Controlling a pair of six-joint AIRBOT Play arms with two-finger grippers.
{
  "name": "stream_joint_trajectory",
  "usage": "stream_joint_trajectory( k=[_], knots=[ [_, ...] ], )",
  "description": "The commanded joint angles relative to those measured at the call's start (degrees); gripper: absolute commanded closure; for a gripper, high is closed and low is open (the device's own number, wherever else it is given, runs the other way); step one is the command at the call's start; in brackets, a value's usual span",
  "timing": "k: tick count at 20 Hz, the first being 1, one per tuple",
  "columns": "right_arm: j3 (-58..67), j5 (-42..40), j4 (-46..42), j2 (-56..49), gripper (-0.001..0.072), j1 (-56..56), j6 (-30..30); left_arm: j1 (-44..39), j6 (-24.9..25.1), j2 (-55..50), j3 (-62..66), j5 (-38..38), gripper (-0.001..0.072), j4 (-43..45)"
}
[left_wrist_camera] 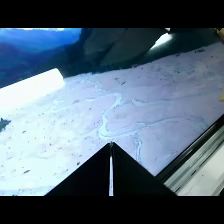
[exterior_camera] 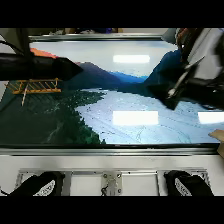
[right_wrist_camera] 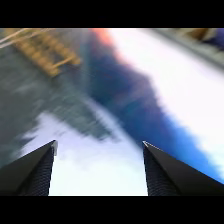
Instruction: Fold the clothes and pants, and hang the long-sleeved shirts on hangers.
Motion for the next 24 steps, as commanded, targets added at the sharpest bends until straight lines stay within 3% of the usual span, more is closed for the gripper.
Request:
stream_joint_trajectory(
  k=[1, 10, 11, 13, 24],
  knots=[
    [-1.3, 1.7, -4.4, -7.2, 0.0127, 12.4, 6.0, -3.9, -0.2, 1.0, -7.0, 2.2, 0.0684, 2.2],
    [-1.3, 1.7, -3.7, -11.6, 0.0132, 17.1, 6.3, -4.4, -0.2, 1.0, -9.3, 2.8, 0.0684, 2.0],
    [-1.3, 1.7, -3.7, -11.6, 0.0208, 17.1, 6.3, -4.4, -0.2, 1.0, -9.3, 2.8, 0.0684, 2.0],
    [-1.3, 1.7, -3.7, -11.6, 0.0686, 17.1, 6.3, -4.4, -0.2, 1.0, -9.3, 2.8, 0.0684, 2.0],
    [-1.3, 1.7, -3.8, -11.6, 0.0678, 17.1, 6.3, -4.4, -0.2, 1.0, -9.3, 2.9, 0.0684, 2.0]
  ],
)
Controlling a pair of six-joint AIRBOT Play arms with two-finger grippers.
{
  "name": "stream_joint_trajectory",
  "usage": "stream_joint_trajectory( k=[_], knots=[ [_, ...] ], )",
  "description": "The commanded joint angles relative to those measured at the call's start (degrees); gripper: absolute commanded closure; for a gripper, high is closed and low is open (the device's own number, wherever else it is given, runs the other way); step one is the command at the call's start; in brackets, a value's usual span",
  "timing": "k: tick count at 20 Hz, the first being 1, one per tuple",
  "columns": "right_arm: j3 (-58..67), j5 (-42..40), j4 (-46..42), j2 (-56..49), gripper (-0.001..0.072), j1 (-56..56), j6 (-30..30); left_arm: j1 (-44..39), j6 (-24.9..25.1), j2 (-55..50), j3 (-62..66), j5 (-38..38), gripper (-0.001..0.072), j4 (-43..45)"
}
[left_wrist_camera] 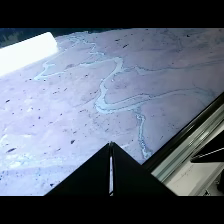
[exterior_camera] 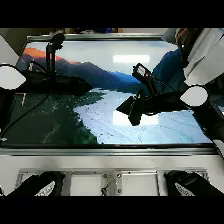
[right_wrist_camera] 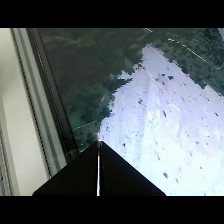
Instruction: Fold the clothes and pants, and hang the long-sleeved shirts on hangers.
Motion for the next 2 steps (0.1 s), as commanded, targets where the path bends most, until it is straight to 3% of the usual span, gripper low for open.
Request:
stream_joint_trajectory(
  k=[1, 2],
  knots=[
    [0.0, 0.0, 0.0, 0.0, 0.0679, 0.0, 0.0, 0.0, 0.0, 0.0, 0.0, 0.0, 0.0684, 0.0],
    [0.0, 0.0, 0.0, 0.0, 0.0678, 0.0, 0.0, 0.0, 0.0, 0.0, 0.0, 0.0, 0.0684, 0.0]
  ],
)
